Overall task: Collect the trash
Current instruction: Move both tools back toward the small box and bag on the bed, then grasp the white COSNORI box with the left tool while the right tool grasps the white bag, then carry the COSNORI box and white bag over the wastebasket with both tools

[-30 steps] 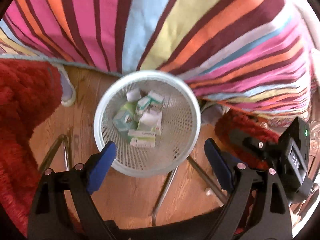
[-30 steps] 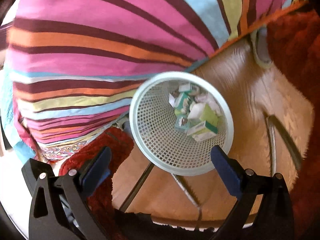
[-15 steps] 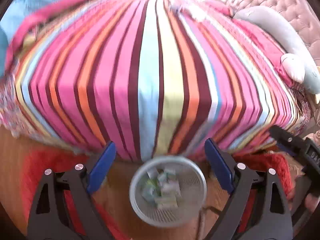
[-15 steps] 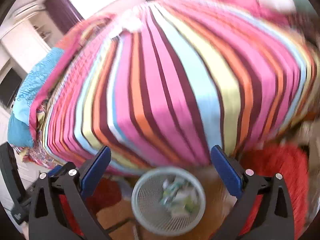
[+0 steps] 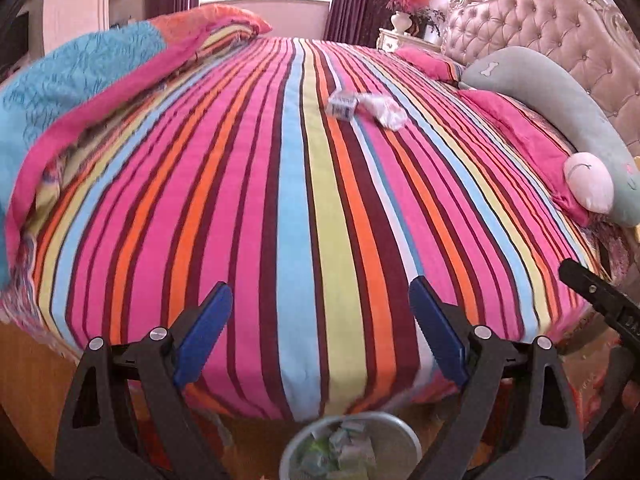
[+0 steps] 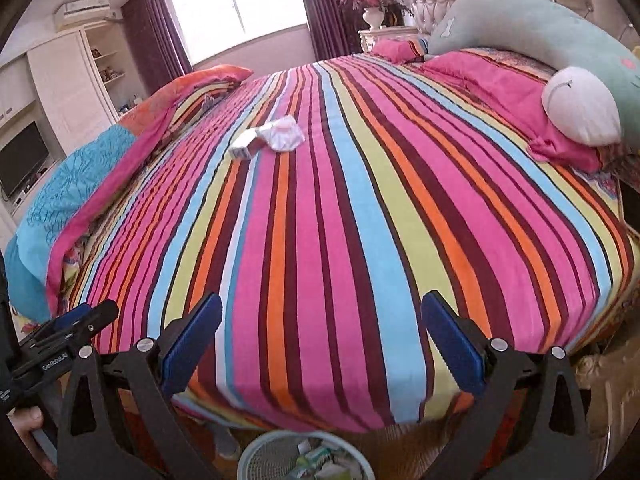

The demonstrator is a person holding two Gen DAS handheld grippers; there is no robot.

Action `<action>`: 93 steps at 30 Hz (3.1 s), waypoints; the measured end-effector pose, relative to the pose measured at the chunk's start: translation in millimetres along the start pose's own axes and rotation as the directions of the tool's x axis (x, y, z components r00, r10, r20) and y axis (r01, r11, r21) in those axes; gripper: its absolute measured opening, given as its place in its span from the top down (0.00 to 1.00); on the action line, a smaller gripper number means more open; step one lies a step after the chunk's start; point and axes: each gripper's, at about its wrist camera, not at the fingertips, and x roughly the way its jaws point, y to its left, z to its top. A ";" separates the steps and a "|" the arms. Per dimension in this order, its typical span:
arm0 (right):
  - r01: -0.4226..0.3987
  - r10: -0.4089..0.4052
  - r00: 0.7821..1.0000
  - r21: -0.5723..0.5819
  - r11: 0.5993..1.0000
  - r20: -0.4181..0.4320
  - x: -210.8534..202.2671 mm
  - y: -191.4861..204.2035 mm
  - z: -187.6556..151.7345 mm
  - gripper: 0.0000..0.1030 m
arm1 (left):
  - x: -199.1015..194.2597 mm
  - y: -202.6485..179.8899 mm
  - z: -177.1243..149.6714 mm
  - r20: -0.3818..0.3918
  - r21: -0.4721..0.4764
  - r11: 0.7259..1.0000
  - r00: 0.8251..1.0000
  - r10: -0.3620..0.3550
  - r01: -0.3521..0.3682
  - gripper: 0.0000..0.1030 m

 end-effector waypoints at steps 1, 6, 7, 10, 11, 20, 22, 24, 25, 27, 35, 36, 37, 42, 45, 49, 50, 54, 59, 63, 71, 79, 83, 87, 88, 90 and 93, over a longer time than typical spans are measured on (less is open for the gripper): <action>-0.002 0.002 1.000 -0.002 1.000 0.001 1.0 -0.7 5.3 0.07 | 3.2 -0.2 4.0 0.001 0.003 1.000 1.000 0.003 -0.003 0.12; -0.001 0.002 1.000 -0.025 1.000 0.011 20.2 3.5 27.6 0.07 | 25.6 1.7 28.6 -0.004 -0.004 1.000 1.000 -0.007 0.007 0.11; 0.000 0.000 1.000 -0.031 1.000 0.011 23.4 4.6 30.5 0.07 | 30.7 2.0 34.4 -0.006 0.001 1.000 1.000 -0.005 0.005 0.11; -0.002 0.003 1.000 -0.056 0.998 0.010 35.2 8.0 40.3 0.07 | 45.0 1.8 48.0 -0.007 0.014 1.000 1.000 0.002 -0.002 0.11; -0.004 0.004 1.000 -0.064 0.998 0.007 39.4 9.0 43.5 0.07 | 49.3 1.4 51.3 -0.008 0.015 1.000 1.000 0.005 -0.005 0.11; -0.031 0.029 0.999 -0.083 0.996 -0.025 83.1 9.4 72.4 0.07 | 100.4 5.7 85.5 -0.033 -0.008 1.000 0.999 0.001 -0.001 0.10; -0.033 0.030 0.999 -0.101 0.994 -0.026 95.1 11.8 82.2 0.07 | 115.9 4.1 94.6 -0.045 0.006 1.000 0.999 0.002 -0.002 0.10; -0.026 0.024 0.999 -0.122 0.992 -0.021 105.5 14.7 92.0 0.07 | 128.9 1.3 104.8 -0.039 0.022 1.000 0.999 0.001 0.000 0.10; -0.027 0.025 1.000 -0.133 0.991 -0.018 111.7 17.1 97.8 0.07 | 133.8 -0.2 109.3 -0.037 0.028 1.000 0.999 -0.002 0.003 0.11; -0.027 0.025 0.999 -0.150 0.988 -0.020 125.5 21.9 109.4 0.07 | 145.0 -2.1 120.5 -0.028 0.035 0.999 1.000 -0.009 0.010 0.11; -0.016 0.008 0.999 -0.197 0.980 -0.042 180.7 34.0 152.7 0.07 | 200.8 -10.4 169.4 -0.037 0.033 0.999 0.999 -0.037 0.038 0.10; -0.016 0.005 0.999 -0.206 0.978 -0.053 191.0 35.6 159.5 0.07 | 205.9 -10.9 173.3 -0.042 0.030 0.999 0.998 -0.041 0.042 0.10; -0.015 0.002 0.998 -0.212 0.977 -0.060 197.7 36.1 164.2 0.07 | 212.8 -11.7 178.3 -0.049 0.030 0.999 0.998 -0.044 0.045 0.10; -0.022 -0.001 0.996 -0.250 0.968 -0.090 229.0 41.9 184.1 0.07 | 242.5 -15.5 199.0 -0.067 0.056 0.997 0.997 -0.040 0.043 0.10; -0.047 0.014 0.993 -0.271 0.961 -0.121 244.9 46.5 189.6 0.07 | 256.4 -17.2 206.5 -0.086 0.065 0.997 0.995 -0.046 0.052 0.10; -0.076 0.033 0.989 -0.298 0.951 -0.147 259.5 55.8 199.4 0.07 | 269.0 -19.8 214.5 -0.091 0.062 0.996 0.994 -0.057 0.063 0.10; -0.084 0.039 0.987 -0.298 0.951 -0.154 262.6 57.7 202.2 0.07 | 272.8 -18.4 216.7 -0.092 0.051 0.997 0.995 -0.047 0.051 0.10; -0.134 0.071 0.974 -0.297 0.946 -0.214 281.8 62.9 215.1 0.07 | 287.2 -11.6 224.8 -0.113 0.004 0.997 0.991 -0.075 0.076 0.10; -0.154 0.073 0.964 -0.313 0.937 -0.256 299.4 67.1 221.4 0.07 | 299.6 -16.0 233.1 -0.119 0.062 0.996 0.991 -0.055 0.063 0.10; -0.132 0.047 0.965 -0.320 0.938 -0.259 310.0 70.2 221.6 0.07 | 307.3 -26.9 237.3 -0.122 0.125 0.991 0.992 -0.031 0.046 0.10; -0.061 -0.031 0.960 -0.315 0.947 -0.278 325.5 66.5 218.9 0.29 | 312.4 -42.6 235.8 -0.084 0.213 0.977 0.996 0.032 -0.013 0.14; -0.009 -0.062 0.969 -0.286 0.958 -0.238 307.3 57.5 214.5 0.32 | 302.8 -53.2 234.5 -0.099 0.274 0.961 0.995 -0.006 0.033 0.52; 0.005 -0.069 0.970 -0.264 0.965 -0.233 291.9 49.5 215.5 0.32 | 286.9 -46.7 235.5 -0.090 0.231 0.972 0.996 -0.026 0.047 0.52; 0.010 -0.066 0.972 -0.239 0.971 -0.226 268.8 45.5 215.1 0.32 | 258.8 -40.9 237.4 -0.072 0.188 0.980 0.996 -0.054 0.067 0.52; 0.015 -0.069 0.973 -0.237 0.971 -0.220 261.7 45.5 214.5 0.32 | 249.3 -40.5 237.0 -0.066 0.186 0.980 0.996 -0.059 0.070 0.52; 0.020 -0.071 0.975 -0.234 0.972 -0.212 247.2 44.9 211.3 0.32 | 231.8 -39.6 234.3 -0.055 0.186 0.980 0.997 -0.060 0.069 0.52; 0.031 -0.077 0.977 -0.223 0.974 -0.200 222.7 41.2 203.9 0.32 | 204.7 -36.7 226.4 -0.041 0.184 0.981 0.997 -0.058 0.064 0.52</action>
